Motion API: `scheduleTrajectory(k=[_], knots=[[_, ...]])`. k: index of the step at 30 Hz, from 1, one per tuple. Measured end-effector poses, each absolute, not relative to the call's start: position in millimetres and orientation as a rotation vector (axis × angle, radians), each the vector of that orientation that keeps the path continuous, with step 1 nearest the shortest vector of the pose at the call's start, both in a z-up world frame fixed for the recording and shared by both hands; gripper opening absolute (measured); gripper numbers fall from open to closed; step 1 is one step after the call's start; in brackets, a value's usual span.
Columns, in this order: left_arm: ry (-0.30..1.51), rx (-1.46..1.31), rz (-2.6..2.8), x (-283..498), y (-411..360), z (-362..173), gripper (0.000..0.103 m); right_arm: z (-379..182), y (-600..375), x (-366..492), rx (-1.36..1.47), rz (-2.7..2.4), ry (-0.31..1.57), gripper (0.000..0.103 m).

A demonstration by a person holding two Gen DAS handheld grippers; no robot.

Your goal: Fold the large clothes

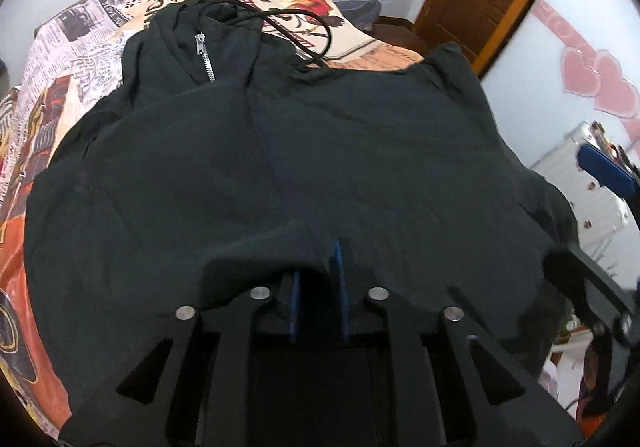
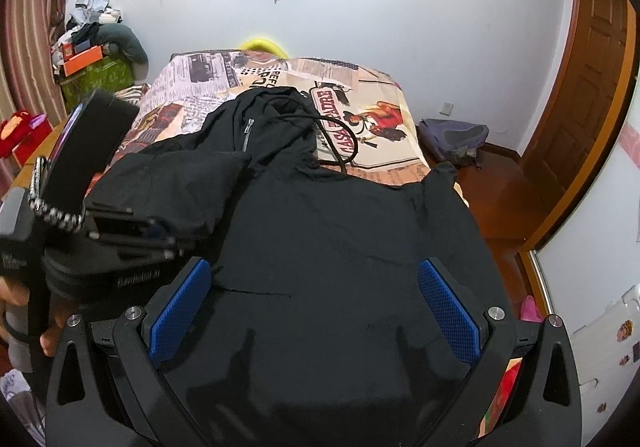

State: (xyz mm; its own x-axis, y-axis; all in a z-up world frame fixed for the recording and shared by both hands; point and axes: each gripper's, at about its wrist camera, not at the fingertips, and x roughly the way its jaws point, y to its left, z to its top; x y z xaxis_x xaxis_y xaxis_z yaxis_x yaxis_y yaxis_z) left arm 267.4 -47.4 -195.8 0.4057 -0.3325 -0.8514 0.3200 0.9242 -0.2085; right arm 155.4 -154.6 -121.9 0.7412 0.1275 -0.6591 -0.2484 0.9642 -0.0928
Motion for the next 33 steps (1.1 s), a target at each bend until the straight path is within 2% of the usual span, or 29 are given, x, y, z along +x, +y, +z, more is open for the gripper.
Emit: scheduleTrajectory(k=[5,7,8,13,19,25,33], knots=[[1.003,0.044,-0.390,244.9,-32.4,-170.4,0.040,-117.3,-149.0,153.3,-0.197,0.205,0.698,0.103],[0.959,0.049,-0.361,232.6,-17.9,-154.8,0.057,-113.4,-143.6,151.0,-0.209,0.216,0.689,0.103],[0.939,0.050,-0.338,232.5,-11.1,-149.4,0.060,-112.4,-140.2,151.1,-0.213,0.221,0.687,0.103],[0.865,0.026,-0.225,220.5,46.6,-121.0,0.063,-107.5,-116.4,150.3,-0.249,0.281,0.682,0.103],[0.852,0.020,-0.067,213.9,111.7,-116.8,0.065,-115.5,-71.2,160.7,-0.330,0.401,0.725,0.103],[0.879,0.009,0.025,201.7,156.7,-133.6,0.065,-131.7,-22.7,174.5,-0.421,0.500,0.762,0.102],[0.933,0.004,0.060,195.1,177.8,-167.0,0.065,-176.1,39.1,202.9,-0.500,0.566,0.876,0.100]])
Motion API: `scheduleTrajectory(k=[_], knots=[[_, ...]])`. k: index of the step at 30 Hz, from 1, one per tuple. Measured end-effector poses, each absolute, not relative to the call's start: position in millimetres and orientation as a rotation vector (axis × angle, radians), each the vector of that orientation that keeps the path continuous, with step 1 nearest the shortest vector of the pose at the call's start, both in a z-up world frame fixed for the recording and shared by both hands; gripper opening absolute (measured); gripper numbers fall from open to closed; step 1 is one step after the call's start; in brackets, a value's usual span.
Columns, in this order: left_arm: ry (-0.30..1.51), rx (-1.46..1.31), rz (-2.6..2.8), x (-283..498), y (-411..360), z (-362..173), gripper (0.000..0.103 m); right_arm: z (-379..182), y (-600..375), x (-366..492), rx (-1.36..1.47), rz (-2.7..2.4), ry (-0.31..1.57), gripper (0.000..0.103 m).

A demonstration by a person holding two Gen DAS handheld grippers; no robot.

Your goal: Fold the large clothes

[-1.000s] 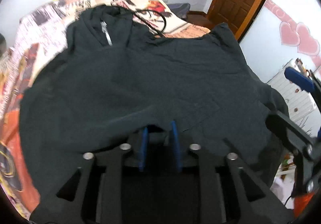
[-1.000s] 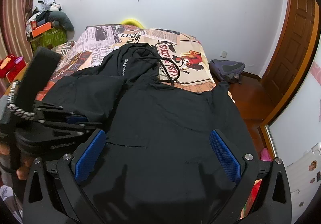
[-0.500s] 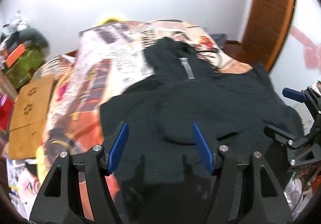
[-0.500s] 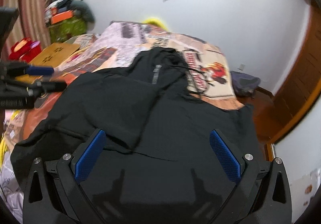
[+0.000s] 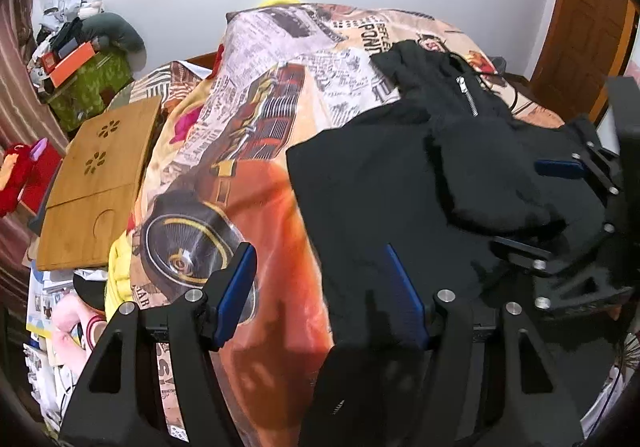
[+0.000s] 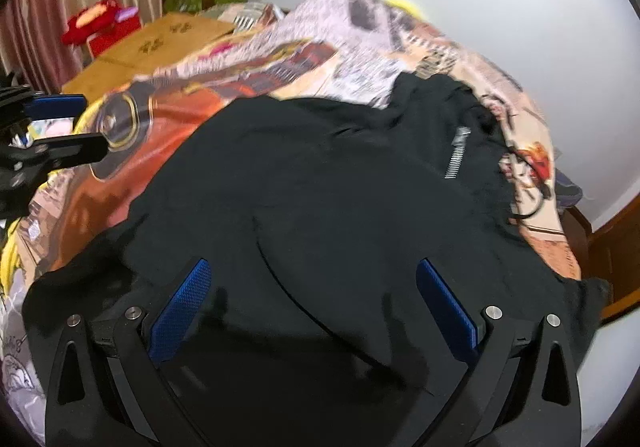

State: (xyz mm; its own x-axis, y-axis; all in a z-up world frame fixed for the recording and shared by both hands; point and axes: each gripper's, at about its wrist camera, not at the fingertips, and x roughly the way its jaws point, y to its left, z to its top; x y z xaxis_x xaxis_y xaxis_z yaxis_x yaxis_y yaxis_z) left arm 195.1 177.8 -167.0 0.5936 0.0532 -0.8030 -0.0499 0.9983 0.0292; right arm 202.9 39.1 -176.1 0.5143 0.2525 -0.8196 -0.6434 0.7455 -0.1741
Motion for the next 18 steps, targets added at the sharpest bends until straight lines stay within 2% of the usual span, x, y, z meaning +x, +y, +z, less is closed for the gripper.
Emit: scheduleTrajectory(k=[5,8,11,13,15,18], knots=[[0.935,0.035,0.060,196.4,175.1,-176.6,0.065,-196.1,56.4,214.5,-0.559,0.526,0.895,0.087],[0.929,0.045,0.058,196.6,171.5,-179.9,0.065,-205.7,55.8,223.4,-0.540,0.520,0.933,0.070],[0.932,0.036,0.051,198.0,169.0,-182.2,0.065,-203.8,50.1,223.5,-0.512,0.533,0.936,0.061],[0.936,0.026,0.051,199.9,167.3,-183.6,0.065,-202.2,51.4,218.8,-0.535,0.561,0.923,0.049],[0.940,0.015,0.050,201.6,165.2,-184.1,0.065,-199.9,50.0,213.2,-0.553,0.558,0.907,0.031],[0.934,0.007,0.052,203.4,159.9,-181.3,0.065,-189.1,42.3,208.3,-0.556,0.540,0.867,0.023]])
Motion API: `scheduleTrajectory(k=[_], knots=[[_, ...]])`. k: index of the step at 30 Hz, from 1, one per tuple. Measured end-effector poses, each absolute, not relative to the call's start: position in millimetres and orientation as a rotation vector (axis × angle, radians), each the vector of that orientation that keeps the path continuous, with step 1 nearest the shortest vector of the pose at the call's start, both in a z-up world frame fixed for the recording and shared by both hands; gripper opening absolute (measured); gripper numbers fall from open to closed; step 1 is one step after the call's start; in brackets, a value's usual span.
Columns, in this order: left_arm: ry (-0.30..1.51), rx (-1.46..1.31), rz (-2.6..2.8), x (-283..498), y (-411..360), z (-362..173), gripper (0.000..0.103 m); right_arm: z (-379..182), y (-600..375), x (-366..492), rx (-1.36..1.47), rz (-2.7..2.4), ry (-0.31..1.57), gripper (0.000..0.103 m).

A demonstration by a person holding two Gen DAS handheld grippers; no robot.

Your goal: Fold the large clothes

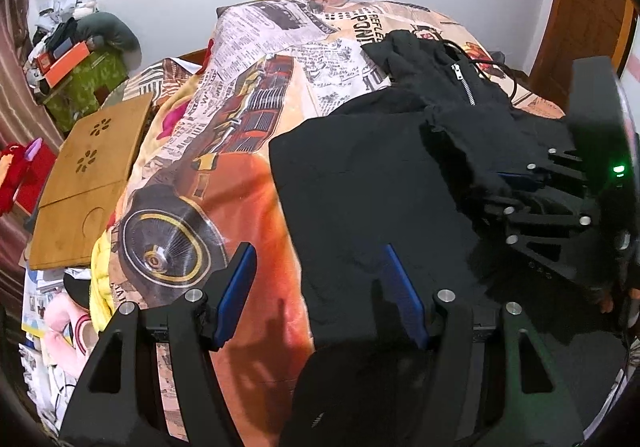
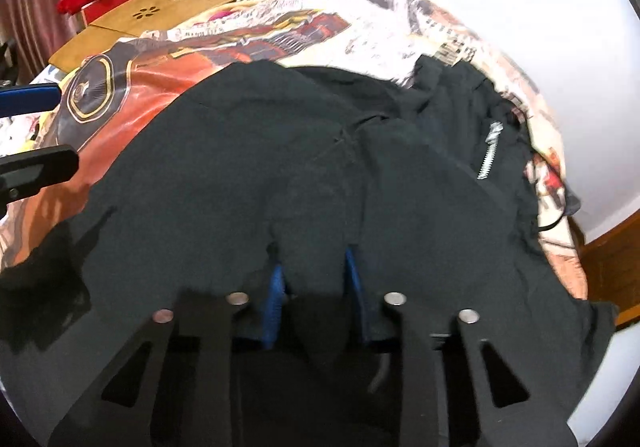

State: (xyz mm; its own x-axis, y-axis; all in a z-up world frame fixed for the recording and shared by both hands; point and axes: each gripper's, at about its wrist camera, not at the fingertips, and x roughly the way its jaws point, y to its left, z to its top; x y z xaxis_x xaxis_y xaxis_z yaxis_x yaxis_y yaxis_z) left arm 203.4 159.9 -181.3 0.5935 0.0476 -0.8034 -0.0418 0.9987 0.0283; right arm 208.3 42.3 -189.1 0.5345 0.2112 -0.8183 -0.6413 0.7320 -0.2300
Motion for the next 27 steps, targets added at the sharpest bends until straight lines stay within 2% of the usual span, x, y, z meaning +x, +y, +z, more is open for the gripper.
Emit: scheduleTrajectory(k=[10,15,20,27], knots=[[0.888,0.034,0.030,208.5,129.5,-158.0,0.065,-95.1,-43.7,223.0,-0.319,0.440,0.726,0.019],[0.912,0.007,0.021,219.8,119.8,-162.8,0.065,-58.3,-94.6,228.1,-0.218,0.380,0.673,0.018],[0.988,0.011,0.022,232.5,108.5,-187.6,0.065,-58.8,-127.3,228.6,-0.131,0.361,0.690,0.018],[1.064,0.027,-0.009,235.1,85.5,-216.7,0.065,-108.1,-155.8,228.7,-0.099,0.324,0.805,0.018]])
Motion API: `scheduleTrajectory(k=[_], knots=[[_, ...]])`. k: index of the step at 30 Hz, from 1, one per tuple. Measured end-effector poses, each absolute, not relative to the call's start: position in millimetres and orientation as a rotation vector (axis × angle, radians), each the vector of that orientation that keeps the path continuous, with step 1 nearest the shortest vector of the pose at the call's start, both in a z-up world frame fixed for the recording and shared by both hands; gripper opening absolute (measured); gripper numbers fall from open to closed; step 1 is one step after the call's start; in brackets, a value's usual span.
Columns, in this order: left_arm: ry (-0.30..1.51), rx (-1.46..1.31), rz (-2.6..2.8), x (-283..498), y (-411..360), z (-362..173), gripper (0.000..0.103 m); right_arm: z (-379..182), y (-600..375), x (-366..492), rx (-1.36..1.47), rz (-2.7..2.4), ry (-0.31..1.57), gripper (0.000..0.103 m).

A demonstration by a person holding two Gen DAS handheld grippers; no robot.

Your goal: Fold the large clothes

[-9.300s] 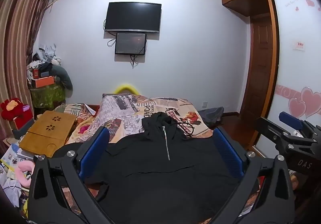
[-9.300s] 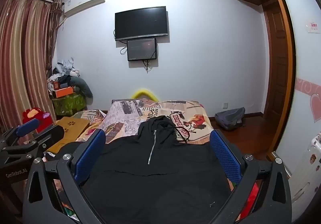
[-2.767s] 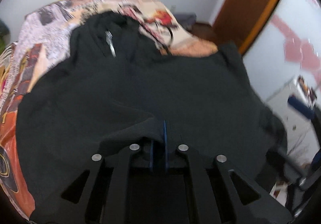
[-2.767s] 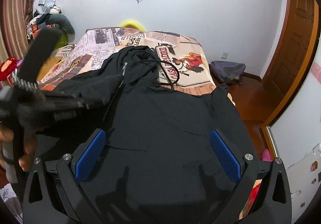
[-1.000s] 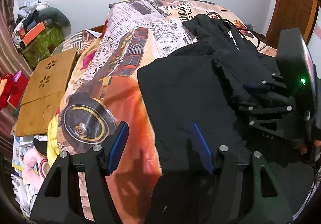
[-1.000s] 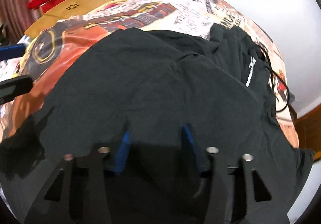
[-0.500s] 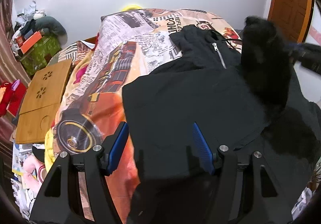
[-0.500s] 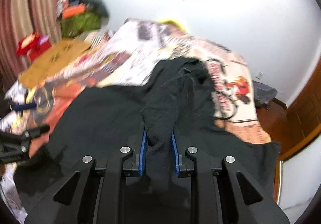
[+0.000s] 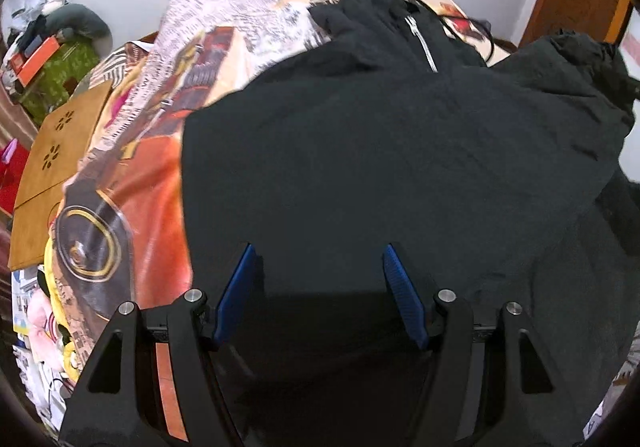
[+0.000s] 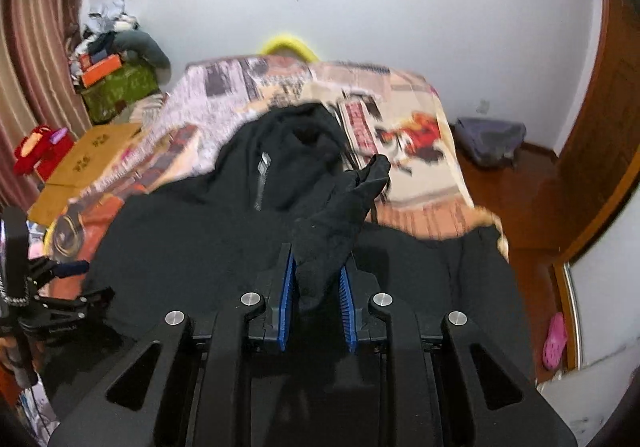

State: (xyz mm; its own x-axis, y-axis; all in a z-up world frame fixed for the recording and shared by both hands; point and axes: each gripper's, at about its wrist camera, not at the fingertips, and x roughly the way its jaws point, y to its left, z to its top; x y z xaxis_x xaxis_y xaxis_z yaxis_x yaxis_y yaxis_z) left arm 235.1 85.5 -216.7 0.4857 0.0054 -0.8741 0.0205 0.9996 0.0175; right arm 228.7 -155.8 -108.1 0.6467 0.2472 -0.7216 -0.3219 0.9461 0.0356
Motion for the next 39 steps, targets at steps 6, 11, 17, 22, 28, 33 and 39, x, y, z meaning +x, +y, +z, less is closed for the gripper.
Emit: scheduleTrajectory(k=[6,11,17,22,28,33,39], knots=[[1.077,0.063,-0.019,231.9,71.2,-227.4,0.065,-155.3,-192.6,239.3,0.034,0.321,0.993,0.018],[1.075,0.063,-0.009,232.3,71.3,-228.1,0.066,-157.3,-202.8,226.1,0.027,0.263,0.982,0.022],[1.056,0.066,-0.008,231.1,67.9,-216.9,0.066,-131.1,-213.2,203.2,-0.060,0.198,0.900,0.022],[0.999,0.081,-0.023,229.6,56.7,-195.5,0.066,-102.9,-247.4,183.6,-0.022,0.148,0.820,0.041],[0.908,0.107,-0.059,229.6,32.4,-165.4,0.066,-88.5,-298.9,172.6,0.033,-0.003,0.754,0.070],[0.881,0.077,-0.125,234.8,13.4,-154.3,0.067,-116.7,-343.6,176.4,0.160,-0.077,0.848,0.073],[0.907,0.092,-0.172,239.7,-6.2,-165.0,0.067,-186.6,-397.9,181.8,0.518,-0.069,1.023,0.073]])
